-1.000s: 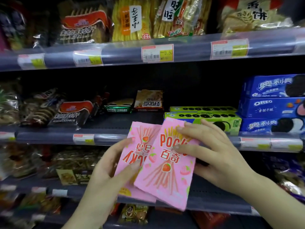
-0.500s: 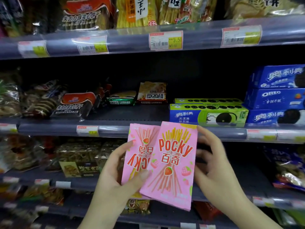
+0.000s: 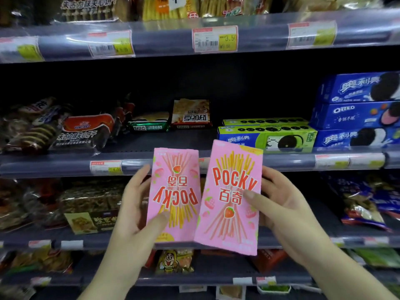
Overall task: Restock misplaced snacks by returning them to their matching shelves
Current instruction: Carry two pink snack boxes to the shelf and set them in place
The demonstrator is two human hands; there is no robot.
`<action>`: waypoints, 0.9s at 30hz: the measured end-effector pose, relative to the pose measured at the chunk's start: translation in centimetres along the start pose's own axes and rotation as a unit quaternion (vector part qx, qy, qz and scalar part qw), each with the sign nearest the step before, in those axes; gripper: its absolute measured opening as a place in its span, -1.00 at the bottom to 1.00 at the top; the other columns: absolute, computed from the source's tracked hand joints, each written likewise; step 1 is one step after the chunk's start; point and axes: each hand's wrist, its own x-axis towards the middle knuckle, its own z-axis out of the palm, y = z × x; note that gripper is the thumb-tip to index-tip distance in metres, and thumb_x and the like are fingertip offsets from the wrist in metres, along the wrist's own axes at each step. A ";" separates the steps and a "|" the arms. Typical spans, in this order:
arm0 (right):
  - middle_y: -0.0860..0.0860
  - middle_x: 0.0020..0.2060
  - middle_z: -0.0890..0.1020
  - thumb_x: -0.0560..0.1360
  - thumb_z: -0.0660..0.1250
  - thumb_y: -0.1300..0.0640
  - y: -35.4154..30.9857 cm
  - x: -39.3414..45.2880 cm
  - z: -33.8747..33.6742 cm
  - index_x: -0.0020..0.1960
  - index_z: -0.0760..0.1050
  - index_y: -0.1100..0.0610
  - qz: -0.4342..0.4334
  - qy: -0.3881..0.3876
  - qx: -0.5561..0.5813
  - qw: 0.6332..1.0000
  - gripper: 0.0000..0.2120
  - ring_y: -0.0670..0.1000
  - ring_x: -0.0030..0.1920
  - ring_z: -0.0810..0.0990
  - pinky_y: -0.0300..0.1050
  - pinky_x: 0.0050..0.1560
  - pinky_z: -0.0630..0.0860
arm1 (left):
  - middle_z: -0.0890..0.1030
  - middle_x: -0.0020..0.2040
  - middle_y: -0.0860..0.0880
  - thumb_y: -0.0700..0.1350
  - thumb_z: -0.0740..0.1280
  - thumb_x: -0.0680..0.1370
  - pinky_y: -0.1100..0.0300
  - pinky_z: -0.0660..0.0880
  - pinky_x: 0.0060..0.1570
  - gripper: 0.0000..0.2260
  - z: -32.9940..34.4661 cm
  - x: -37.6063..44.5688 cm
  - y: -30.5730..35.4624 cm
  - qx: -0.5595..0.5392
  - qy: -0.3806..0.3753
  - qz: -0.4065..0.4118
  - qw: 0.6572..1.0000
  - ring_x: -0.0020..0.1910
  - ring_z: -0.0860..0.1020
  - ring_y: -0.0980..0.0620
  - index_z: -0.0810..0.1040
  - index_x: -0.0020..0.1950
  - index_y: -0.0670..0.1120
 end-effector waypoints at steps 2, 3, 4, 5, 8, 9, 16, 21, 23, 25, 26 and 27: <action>0.04 0.04 0.70 0.22 0.51 0.00 -0.3 -0.1 -0.4 0.27 0.44 -0.05 -0.021 0.011 -0.014 1.000 -0.37 0.09 0.02 0.70 -0.06 -0.18 0.64 | 0.53 0.22 0.17 -0.22 0.42 0.35 0.32 0.58 -0.18 -0.27 -1.0 0.2 0.3 0.011 0.020 -0.002 1.000 0.08 0.61 0.16 0.29 0.36 0.39; 0.05 0.03 0.70 0.21 0.51 -0.01 -0.4 -0.1 -0.6 0.25 0.45 -0.07 -0.031 0.012 -0.020 0.999 -0.38 0.08 0.02 0.71 -0.07 -0.18 0.64 | 0.54 0.19 0.15 -0.22 0.44 0.35 0.30 0.59 -0.20 -0.27 -1.5 0.4 0.4 0.010 0.025 -0.006 1.000 0.07 0.62 0.15 0.30 0.32 0.40; 0.06 0.02 0.71 0.22 0.51 0.00 -0.6 -0.2 -0.7 0.23 0.47 -0.09 -0.038 0.010 -0.023 0.999 -0.41 0.08 0.01 0.71 -0.08 -0.19 0.64 | 0.58 0.16 0.12 -0.23 0.50 0.33 0.28 0.60 -0.20 -0.27 -2.2 0.6 0.6 0.011 0.025 -0.009 1.000 0.08 0.63 0.13 0.32 0.29 0.39; 0.06 0.01 0.71 0.23 0.51 0.01 -0.7 -0.2 -0.9 0.21 0.48 -0.08 -0.041 0.007 -0.025 0.999 -0.44 0.07 0.00 0.71 -0.10 -0.20 0.64 | 0.62 0.12 0.10 -0.25 0.56 0.32 0.26 0.60 -0.19 -0.26 -2.7 0.9 0.9 0.011 0.024 -0.009 1.000 0.08 0.64 0.09 0.35 0.27 0.36; 0.08 -0.01 0.72 0.25 0.48 0.07 -1.1 -0.4 -1.3 0.18 0.53 0.01 -0.055 -0.008 -0.032 0.998 -0.51 0.08 -0.04 0.72 -0.17 -0.21 0.63 | 0.70 0.07 0.03 -0.20 0.59 0.28 0.18 0.62 -0.19 -0.35 -4.2 2.0 2.2 0.017 0.024 0.014 0.999 0.02 0.68 0.01 0.48 0.25 0.25; 0.09 -0.02 0.72 0.26 0.48 0.08 -1.2 -0.4 -1.4 0.15 0.55 0.00 -0.061 -0.015 -0.034 0.997 -0.55 0.08 -0.05 0.72 -0.17 -0.21 0.63 | 0.71 0.05 0.02 -0.15 0.61 0.28 0.16 0.63 -0.20 -0.37 -4.5 2.3 2.8 0.027 0.027 0.022 0.999 -0.01 0.70 0.00 0.50 0.25 0.24; 0.07 0.05 0.68 0.34 0.50 -0.09 -2.8 -0.3 -0.4 0.21 0.54 -0.09 -0.111 -0.072 -0.061 0.989 -0.54 0.09 0.01 0.69 -0.08 -0.14 0.64 | 0.70 -0.02 0.02 0.17 0.61 0.17 0.17 0.63 -0.25 -0.32 -4.2 4.6 6.4 0.087 0.017 0.043 0.995 -0.14 0.70 0.05 0.48 0.25 0.24; 0.09 0.10 0.67 0.47 0.41 0.00 -2.6 0.5 0.9 0.30 0.50 -0.08 -0.077 -0.134 -0.059 0.986 -0.60 0.09 0.03 0.69 -0.07 -0.07 0.62 | 0.73 -0.11 0.06 0.17 0.57 0.22 0.23 0.62 -0.33 -0.59 -2.0 5.7 7.6 0.132 -0.083 -0.019 0.988 -0.22 0.72 0.02 0.61 0.02 0.23; 0.10 0.08 0.67 0.47 0.41 -0.03 -2.3 0.8 1.1 0.31 0.48 -0.09 -0.044 -0.155 -0.042 0.986 -0.58 0.11 0.01 0.69 -0.03 -0.07 0.63 | 0.74 -0.11 0.06 0.12 0.51 0.22 0.25 0.61 -0.31 -0.64 -1.3 6.2 7.9 0.132 -0.112 -0.041 0.984 -0.21 0.72 0.03 0.64 0.00 0.20; 0.09 0.03 0.69 0.45 0.41 -0.06 -1.9 1.1 1.1 0.28 0.48 -0.14 0.012 -0.146 -0.013 0.989 -0.59 0.10 -0.04 0.71 -0.02 -0.13 0.62 | 0.74 -0.10 0.03 0.07 0.49 0.25 0.21 0.62 -0.27 -0.59 -1.0 6.6 8.1 0.105 -0.122 -0.063 0.985 -0.18 0.72 0.00 0.64 0.09 0.14; 0.09 0.00 0.70 0.45 0.39 -0.06 -1.6 1.2 1.1 0.25 0.49 -0.16 0.039 -0.135 -0.006 0.990 -0.63 0.09 -0.08 0.71 -0.02 -0.16 0.62 | 0.74 -0.09 0.02 0.04 0.49 0.26 0.21 0.62 -0.26 -0.55 -1.0 6.8 8.2 0.092 -0.122 -0.074 0.985 -0.17 0.72 -0.01 0.63 0.15 0.09; 0.10 -0.02 0.70 0.44 0.36 -0.06 -1.2 1.2 1.1 0.23 0.50 -0.16 0.061 -0.126 -0.003 0.990 -0.65 0.09 -0.10 0.71 -0.01 -0.17 0.61 | 0.74 -0.07 0.02 0.02 0.49 0.27 0.21 0.62 -0.26 -0.53 -0.9 7.0 8.3 0.082 -0.122 -0.084 0.986 -0.16 0.72 -0.02 0.61 0.18 0.07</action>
